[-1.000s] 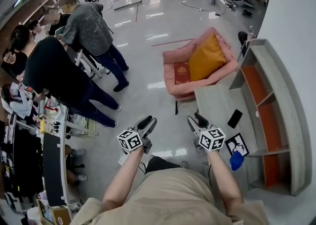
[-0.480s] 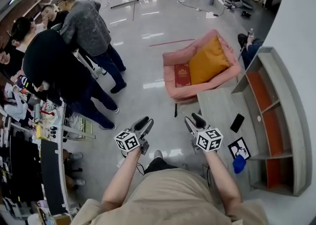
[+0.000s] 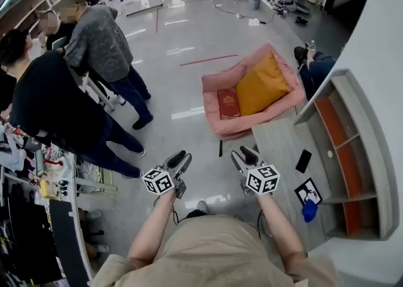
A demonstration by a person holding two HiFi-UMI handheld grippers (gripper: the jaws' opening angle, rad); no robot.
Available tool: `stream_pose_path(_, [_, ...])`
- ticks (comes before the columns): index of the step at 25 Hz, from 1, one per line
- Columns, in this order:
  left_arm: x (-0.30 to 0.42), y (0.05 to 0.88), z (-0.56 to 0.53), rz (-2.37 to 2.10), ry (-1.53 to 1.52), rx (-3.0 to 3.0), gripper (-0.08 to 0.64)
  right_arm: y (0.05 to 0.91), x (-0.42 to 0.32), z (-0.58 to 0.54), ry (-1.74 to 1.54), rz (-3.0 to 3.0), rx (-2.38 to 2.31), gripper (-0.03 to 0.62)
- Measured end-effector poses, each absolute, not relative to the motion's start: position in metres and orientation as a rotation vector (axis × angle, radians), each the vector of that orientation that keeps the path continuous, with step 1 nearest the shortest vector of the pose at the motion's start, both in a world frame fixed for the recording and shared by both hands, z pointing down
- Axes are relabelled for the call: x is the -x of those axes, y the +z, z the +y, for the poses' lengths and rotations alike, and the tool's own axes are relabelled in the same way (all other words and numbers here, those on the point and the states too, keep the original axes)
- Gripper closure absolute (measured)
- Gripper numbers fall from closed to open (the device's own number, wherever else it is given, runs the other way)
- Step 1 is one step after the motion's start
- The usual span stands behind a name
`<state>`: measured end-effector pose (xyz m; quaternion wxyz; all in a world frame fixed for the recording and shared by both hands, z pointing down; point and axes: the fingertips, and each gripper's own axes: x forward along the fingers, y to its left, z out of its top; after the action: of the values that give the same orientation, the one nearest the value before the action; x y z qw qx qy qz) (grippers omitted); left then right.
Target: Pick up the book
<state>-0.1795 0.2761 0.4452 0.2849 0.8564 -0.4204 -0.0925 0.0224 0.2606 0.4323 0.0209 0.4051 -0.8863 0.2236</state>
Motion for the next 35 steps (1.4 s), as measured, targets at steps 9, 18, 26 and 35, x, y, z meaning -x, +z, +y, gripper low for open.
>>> stream_pose_path(9, [0.222,0.449,0.237,-1.024,-0.246,-2.336,0.396,0.438,0.014,0.227,0.666,-2.705,-1.379,0.43])
stream_pose_path(18, [0.238,0.457,0.215,-0.989,-0.27,-2.346,0.396,0.445,0.029,0.208,0.664,-2.691,-1.423,0.43])
stream_pose_path(26, [0.235,0.46,0.191,-1.043,-0.282,-2.302,0.396,0.447,0.012,0.173,0.685,-2.693,-1.398,0.43])
stream_pose_path(35, [0.209,0.448,0.146,-1.14,-0.276,-2.264,0.396,0.431,-0.024,0.11,0.674,-2.731,-1.321,0.43])
